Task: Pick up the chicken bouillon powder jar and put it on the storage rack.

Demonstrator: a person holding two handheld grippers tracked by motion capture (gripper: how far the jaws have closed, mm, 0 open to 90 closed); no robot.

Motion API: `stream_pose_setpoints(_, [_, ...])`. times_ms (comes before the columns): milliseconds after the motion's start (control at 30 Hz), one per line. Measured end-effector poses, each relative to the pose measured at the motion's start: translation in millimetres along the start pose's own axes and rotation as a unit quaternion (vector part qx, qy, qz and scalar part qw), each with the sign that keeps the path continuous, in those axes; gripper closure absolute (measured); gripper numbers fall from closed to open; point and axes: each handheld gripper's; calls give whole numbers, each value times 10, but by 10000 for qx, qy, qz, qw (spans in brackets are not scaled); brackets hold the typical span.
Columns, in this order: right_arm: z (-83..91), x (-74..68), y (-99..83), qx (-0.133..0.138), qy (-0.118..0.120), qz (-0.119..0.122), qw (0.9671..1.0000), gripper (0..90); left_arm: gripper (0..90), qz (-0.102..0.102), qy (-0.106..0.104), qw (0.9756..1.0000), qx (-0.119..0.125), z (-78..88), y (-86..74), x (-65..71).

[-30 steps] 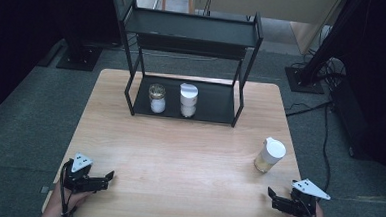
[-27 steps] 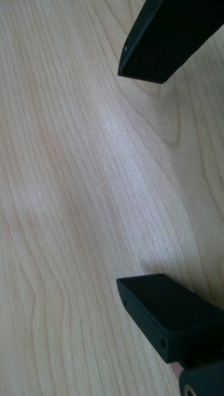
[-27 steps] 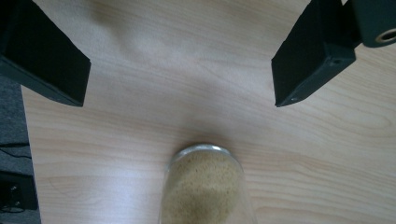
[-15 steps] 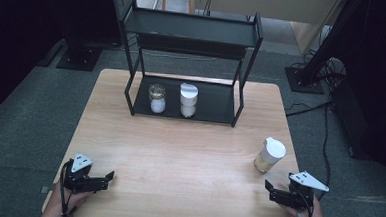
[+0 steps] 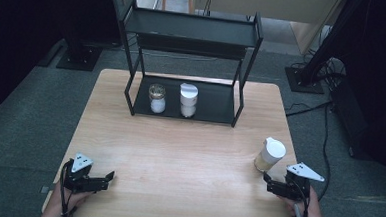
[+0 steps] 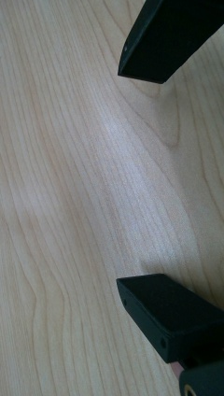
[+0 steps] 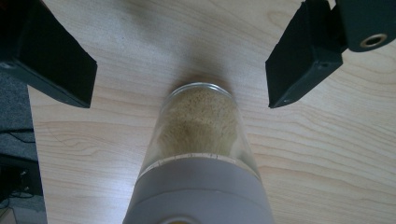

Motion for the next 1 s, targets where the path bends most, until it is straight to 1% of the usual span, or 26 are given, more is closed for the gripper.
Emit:
stream_pose_setpoints(200, [-22, -17, 55, 20, -28, -9, 10000, 88, 17, -4, -5, 10000, -1, 0, 0, 0])
stream_pose_setpoints(367, [-40, -31, 116, 34, 12, 49, 10000, 91, 17, -10, -8, 10000, -4, 0, 0, 1])
stream_pose_setpoints(533, [-63, -49, 172, 17, 48, 39, 10000, 95, 17, -10, -10, 10000, -3, 0, 0, 1])
stream_pose_setpoints(600, [-72, -48, 188, 31, 19, 24, 10000, 157, 16, -10, -11, 10000, -3, 0, 0, 1])
stream_pose_setpoints(700, [-85, -40, 224, 30, 25, -26, 10000, 161, 16, -13, -12, 10000, -5, 0, 0, 1])
stream_pose_setpoints(1000, [-114, -55, 359, 104, 59, 29, 9999, 164, 16, -15, -15, 10000, -5, 0, 0, 1])
Point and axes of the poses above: each handheld gripper's, and its own axes: z roughly backward along the jaws, y roughly out of its top, x roughly to its right, and after that the axes turned 12 degrees about -y, right-handed
